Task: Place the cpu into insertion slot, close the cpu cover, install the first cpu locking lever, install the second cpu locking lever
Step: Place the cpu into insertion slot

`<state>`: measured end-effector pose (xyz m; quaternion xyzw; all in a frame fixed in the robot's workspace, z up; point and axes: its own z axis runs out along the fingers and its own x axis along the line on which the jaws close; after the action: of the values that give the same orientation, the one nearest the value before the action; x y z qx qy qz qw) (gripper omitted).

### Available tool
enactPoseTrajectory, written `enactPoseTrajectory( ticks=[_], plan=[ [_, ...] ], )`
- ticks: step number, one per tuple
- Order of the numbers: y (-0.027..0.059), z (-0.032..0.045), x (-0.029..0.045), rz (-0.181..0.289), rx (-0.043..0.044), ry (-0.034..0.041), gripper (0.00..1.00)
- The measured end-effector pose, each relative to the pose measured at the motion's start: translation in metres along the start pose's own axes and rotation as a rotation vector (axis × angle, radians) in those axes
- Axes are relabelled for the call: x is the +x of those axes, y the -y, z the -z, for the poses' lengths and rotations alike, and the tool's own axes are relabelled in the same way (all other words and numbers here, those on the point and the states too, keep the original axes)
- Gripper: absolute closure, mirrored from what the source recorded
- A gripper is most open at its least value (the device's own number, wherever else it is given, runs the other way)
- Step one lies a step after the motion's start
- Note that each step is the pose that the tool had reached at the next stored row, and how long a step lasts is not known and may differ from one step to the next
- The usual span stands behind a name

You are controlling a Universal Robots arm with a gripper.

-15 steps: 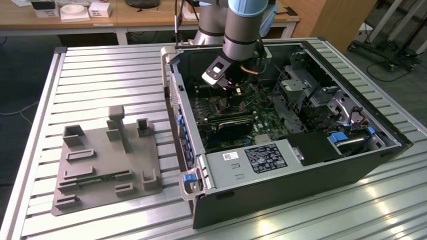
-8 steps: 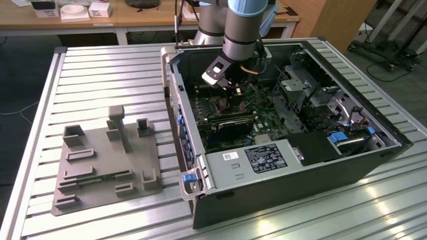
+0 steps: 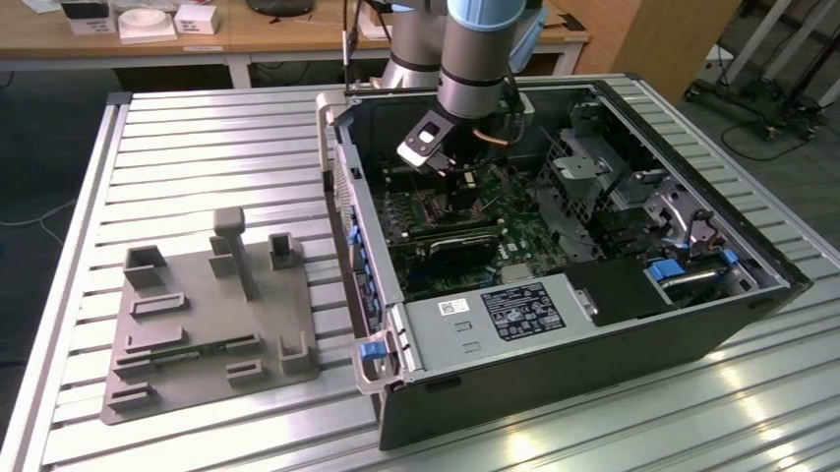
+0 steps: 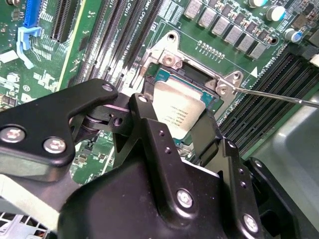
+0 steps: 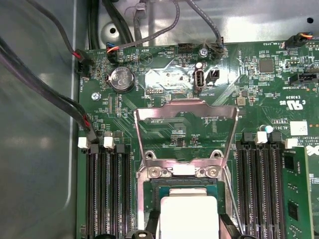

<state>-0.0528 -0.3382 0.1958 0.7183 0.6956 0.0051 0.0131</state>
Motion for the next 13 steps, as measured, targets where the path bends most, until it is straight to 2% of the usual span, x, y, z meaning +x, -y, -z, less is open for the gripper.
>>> enactPoseTrajectory(
  ticks=[13],
  plan=[
    [-0.0008, -0.0021, 0.0011, -0.008, 0.0000, 0.0000, 0.45]
  ],
)
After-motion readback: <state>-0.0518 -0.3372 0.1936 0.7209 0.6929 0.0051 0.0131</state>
